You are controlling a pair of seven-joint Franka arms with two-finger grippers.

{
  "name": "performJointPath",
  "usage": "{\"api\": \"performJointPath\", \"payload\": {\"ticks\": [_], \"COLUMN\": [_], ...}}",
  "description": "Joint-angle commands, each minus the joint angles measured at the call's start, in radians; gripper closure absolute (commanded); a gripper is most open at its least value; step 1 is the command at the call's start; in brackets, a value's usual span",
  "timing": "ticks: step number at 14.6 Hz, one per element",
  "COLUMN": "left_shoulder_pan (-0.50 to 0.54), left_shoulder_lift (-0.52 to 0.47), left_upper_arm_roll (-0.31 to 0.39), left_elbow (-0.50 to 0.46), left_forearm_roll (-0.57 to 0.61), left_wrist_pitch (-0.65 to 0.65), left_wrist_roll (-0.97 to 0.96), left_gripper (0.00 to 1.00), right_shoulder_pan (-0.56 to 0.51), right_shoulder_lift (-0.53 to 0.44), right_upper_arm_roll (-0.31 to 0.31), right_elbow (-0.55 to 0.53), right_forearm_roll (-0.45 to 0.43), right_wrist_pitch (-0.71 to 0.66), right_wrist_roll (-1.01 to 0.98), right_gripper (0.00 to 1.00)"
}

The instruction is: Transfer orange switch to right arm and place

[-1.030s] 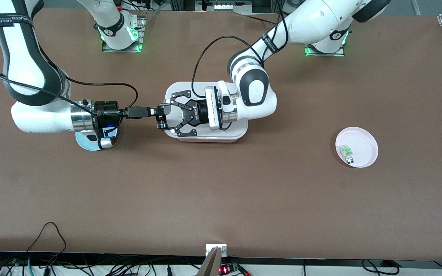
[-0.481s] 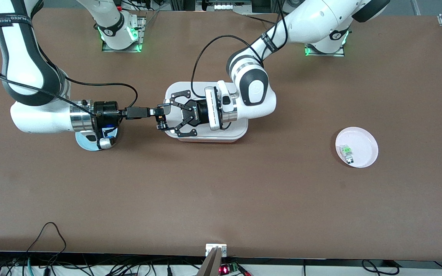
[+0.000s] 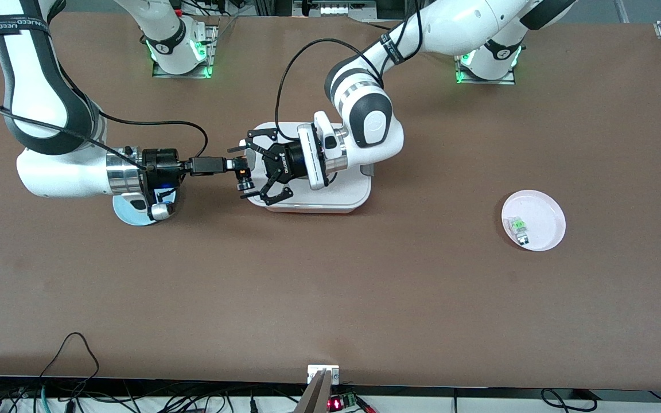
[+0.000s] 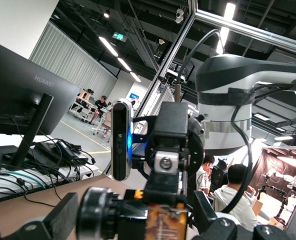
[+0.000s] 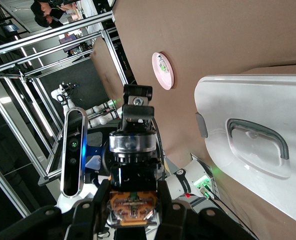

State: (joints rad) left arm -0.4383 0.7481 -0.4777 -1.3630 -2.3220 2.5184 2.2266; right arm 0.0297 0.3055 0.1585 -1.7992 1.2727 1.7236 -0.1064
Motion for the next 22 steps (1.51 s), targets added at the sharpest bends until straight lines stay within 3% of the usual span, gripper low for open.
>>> {"api": "performJointPath", "payload": {"ticks": [1,5,7,12,15,17,19,22], "left_shoulder_pan": [0.007,0.03,0.038,0.067,0.085,0.114,0.136,0.19], "left_shoulder_lift": [-0.033,-0.047,-0.084,-0.168,-0.168,-0.168,-0.162,-0.159], "left_upper_arm_roll": [0.005,0.001,-0.001,-0.006,-0.004,-0.006,-0.004,-0.004], "left_elbow": [-0.021,-0.037,-0.089,-0.205,-0.205,-0.205,-0.214,-0.212], "left_forearm_roll": [-0.033,-0.034,-0.036,-0.036,-0.019,0.054,0.088,0.237], "left_wrist_pitch": [0.019,0.017,0.014,0.005,0.005,-0.007,-0.091,-0.173], "left_wrist_roll": [0.035,0.03,0.024,0.019,0.016,0.012,-0.028,-0.155], "left_gripper": [0.0,0.0,0.0,0.0,0.0,0.0,0.0,0.0], "right_shoulder_pan": [-0.002,-0.005,-0.008,-0.022,-0.043,-0.05,-0.06,-0.074], "right_shoulder_lift": [-0.025,-0.036,-0.046,-0.063,-0.077,-0.079,-0.079,-0.083], "right_upper_arm_roll": [0.001,-0.004,-0.008,-0.027,-0.027,-0.027,-0.025,-0.025], "right_elbow": [-0.014,-0.012,-0.012,-0.012,-0.012,-0.012,-0.012,-0.012], "right_forearm_roll": [-0.001,-0.004,-0.006,-0.114,-0.289,-0.419,-0.554,-0.819], "right_wrist_pitch": [-0.001,0.004,0.005,-0.001,-0.004,0.002,0.01,0.039], "right_wrist_roll": [-0.01,-0.006,-0.004,-0.006,-0.007,-0.016,-0.015,-0.016], "right_gripper": [0.66,0.66,0.68,0.76,0.76,0.76,0.76,0.76]}}
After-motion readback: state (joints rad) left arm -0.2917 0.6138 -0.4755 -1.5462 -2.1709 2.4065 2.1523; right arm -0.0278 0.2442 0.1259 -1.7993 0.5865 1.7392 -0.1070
